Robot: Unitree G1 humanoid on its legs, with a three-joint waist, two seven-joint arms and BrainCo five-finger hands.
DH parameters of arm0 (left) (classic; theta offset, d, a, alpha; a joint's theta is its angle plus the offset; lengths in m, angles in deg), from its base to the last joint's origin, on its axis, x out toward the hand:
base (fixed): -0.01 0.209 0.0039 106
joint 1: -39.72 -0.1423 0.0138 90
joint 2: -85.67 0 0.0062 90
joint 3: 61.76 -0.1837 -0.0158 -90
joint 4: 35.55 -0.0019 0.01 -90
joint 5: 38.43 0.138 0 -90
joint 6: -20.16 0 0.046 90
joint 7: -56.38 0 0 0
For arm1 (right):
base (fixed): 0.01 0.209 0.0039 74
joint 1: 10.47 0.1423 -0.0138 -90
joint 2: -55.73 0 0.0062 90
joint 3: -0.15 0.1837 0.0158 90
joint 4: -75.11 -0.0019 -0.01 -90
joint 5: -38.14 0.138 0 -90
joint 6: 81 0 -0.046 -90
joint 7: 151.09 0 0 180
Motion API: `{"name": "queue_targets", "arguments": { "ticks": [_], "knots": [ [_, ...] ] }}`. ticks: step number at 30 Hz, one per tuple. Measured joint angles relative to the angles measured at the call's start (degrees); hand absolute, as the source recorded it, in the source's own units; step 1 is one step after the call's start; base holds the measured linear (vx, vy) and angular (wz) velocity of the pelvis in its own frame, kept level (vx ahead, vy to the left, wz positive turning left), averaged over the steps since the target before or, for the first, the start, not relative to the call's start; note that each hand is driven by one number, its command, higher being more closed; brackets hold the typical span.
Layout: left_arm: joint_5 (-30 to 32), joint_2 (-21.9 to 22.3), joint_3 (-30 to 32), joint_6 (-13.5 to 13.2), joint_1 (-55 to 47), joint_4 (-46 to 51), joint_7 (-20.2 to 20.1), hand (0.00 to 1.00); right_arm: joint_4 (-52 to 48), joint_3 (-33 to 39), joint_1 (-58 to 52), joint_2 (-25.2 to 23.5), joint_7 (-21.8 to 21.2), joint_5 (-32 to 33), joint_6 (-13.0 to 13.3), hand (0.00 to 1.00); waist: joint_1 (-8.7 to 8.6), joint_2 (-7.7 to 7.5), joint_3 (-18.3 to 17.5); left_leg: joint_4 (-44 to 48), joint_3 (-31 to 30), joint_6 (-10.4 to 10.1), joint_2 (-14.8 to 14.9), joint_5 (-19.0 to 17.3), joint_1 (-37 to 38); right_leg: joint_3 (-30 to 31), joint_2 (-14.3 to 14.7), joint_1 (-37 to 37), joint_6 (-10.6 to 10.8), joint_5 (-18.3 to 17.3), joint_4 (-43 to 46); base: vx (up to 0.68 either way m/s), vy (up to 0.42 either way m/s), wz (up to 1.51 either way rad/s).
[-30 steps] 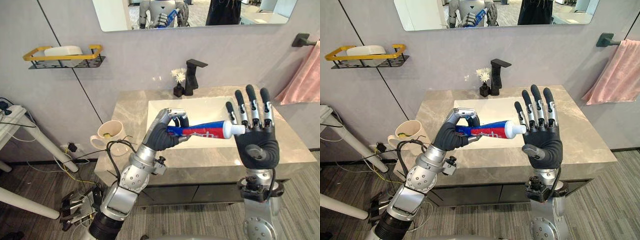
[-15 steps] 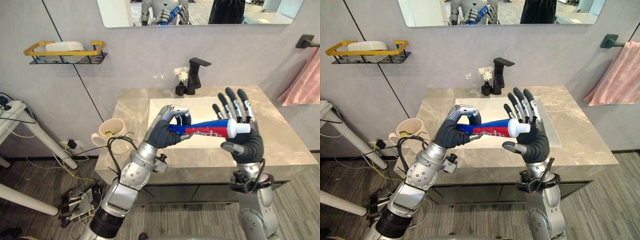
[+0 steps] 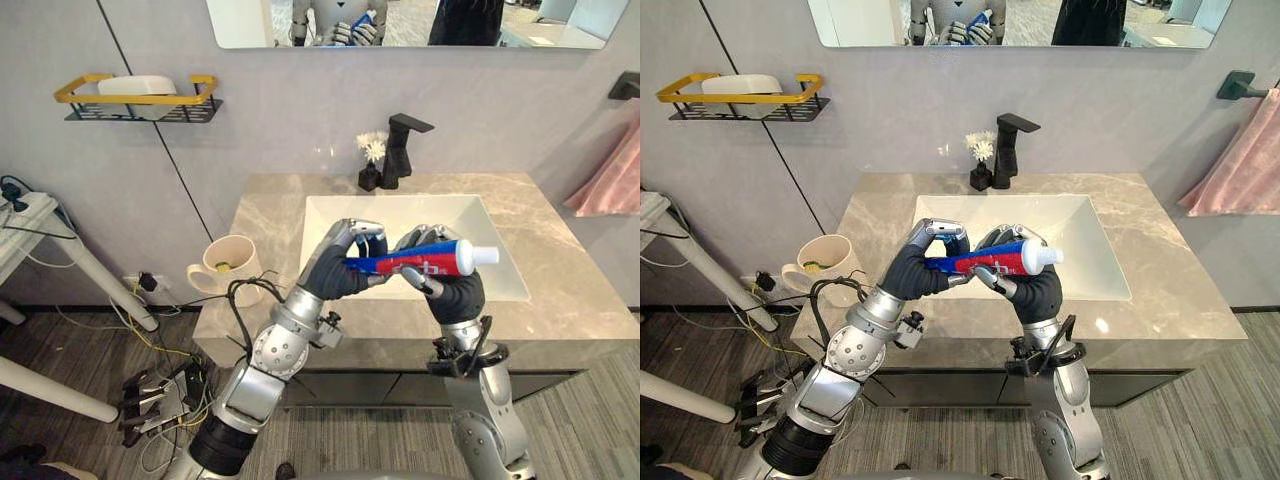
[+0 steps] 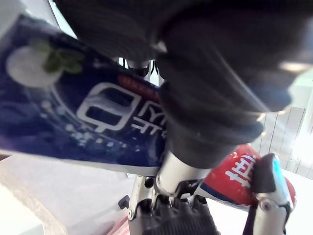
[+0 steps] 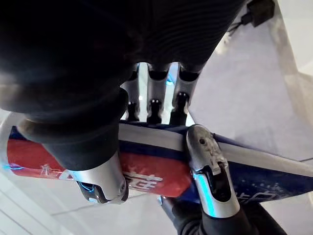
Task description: Organize washtable
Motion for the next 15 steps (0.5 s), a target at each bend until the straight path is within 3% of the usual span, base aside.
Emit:
{"name": "queue_targets", "arguments": {
  "ticks": [11,12,15],
  "knots": [
    [-0.2,1.3,-0.8,-1.0,-0.2,-2.4,-0.1,1.0,0.8,-0.9,0.9,-1.6,3.7,-2.3,0.9,1.0,-0.02,-0.07,0.0,0.0,0.6,0.0,0.1,0.0,0.3,0.6,0.1,0.0,0.0,0.0,0.0,0.0,0.002,-0.02],
    [-0.4,1.5,-0.8,-1.0,-0.2,-2.7,-0.1,0.0,0.8,-1.1,0.9,-1.6,4.2,-2.4,1.0,1.0,0.0,-0.08,0.0,0.0,0.8,0.0,0.1,0.0,0.4,0.8,0.1,0.0,0.0,0.1,0.0,0.0,0.0,-0.06],
    [-0.4,1.6,-1.2,-1.0,-0.2,-3.3,0.6,0.0,0.8,-1.2,0.9,-1.6,5.7,-3.3,1.2,1.0,0.01,-0.13,-0.1,0.0,1.0,0.0,0.1,0.0,0.5,1.0,0.1,0.0,0.0,0.2,0.0,0.0,0.0,-0.04]
  ]
}}
